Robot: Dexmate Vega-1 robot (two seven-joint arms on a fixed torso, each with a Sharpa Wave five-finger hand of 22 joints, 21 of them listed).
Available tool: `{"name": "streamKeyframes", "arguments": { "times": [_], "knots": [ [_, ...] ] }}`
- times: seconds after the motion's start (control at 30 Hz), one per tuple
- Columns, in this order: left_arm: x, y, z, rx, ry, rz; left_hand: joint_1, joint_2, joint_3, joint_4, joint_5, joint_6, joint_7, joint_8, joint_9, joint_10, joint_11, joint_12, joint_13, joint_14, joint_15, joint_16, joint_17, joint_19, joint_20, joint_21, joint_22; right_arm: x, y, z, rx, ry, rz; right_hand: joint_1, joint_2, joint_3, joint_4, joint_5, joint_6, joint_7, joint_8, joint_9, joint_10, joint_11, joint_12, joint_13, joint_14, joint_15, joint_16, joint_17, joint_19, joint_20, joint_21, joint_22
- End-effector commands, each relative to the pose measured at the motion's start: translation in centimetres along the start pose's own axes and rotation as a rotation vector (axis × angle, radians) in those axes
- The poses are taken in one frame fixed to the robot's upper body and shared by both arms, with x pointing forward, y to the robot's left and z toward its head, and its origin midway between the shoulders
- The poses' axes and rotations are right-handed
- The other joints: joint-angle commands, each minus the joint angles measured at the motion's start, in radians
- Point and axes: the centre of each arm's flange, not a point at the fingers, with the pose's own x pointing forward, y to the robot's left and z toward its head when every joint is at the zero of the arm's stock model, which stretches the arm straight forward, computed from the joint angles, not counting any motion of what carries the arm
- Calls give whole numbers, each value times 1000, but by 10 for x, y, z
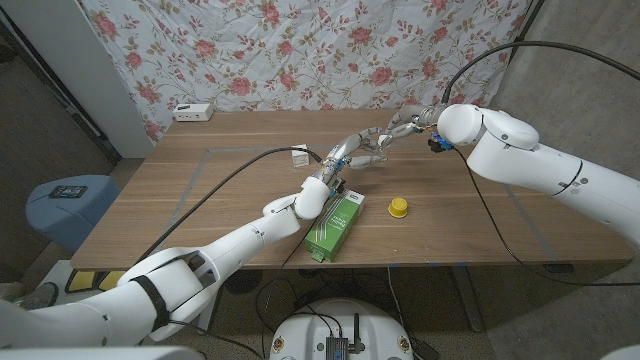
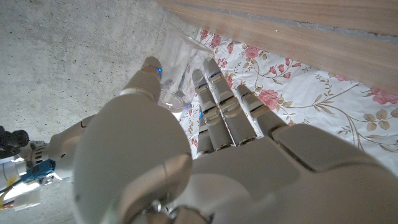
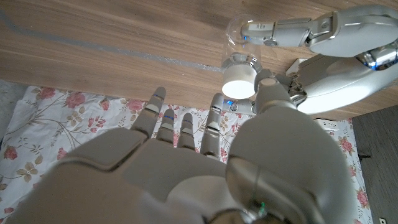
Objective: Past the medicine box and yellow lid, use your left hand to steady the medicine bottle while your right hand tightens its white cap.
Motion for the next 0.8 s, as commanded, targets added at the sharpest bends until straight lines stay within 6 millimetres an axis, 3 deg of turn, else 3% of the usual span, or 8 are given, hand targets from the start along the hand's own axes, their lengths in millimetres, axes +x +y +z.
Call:
{"name": "streamKeyframes", "arguments": {
  "times": [0.03,0.8],
  "knots": [
    [0,0,0,1,-3,-4,0,7,9,1,5,-1,-5,-2,6,81,-71,3,6,7,-63,2,2,-5,-120,4,2,0,0,0,3,-6,-6,22,-3,13,0,2,35,-4,6,-3,13,4,11,2,4,-5,4,-1,2,-8,4,3],
    [-3,-2,3,2,0,-4,-1,7,13,1,5,-1,-5,-2,6,82,-75,3,6,5,-64,1,1,-6,-121,4,2,0,5,-3,15,-2,-34,58,-14,26,12,-12,139,-23,30,-15,44,-4,19,2,28,-15,11,-4,10,-14,5,3]
  ]
}}
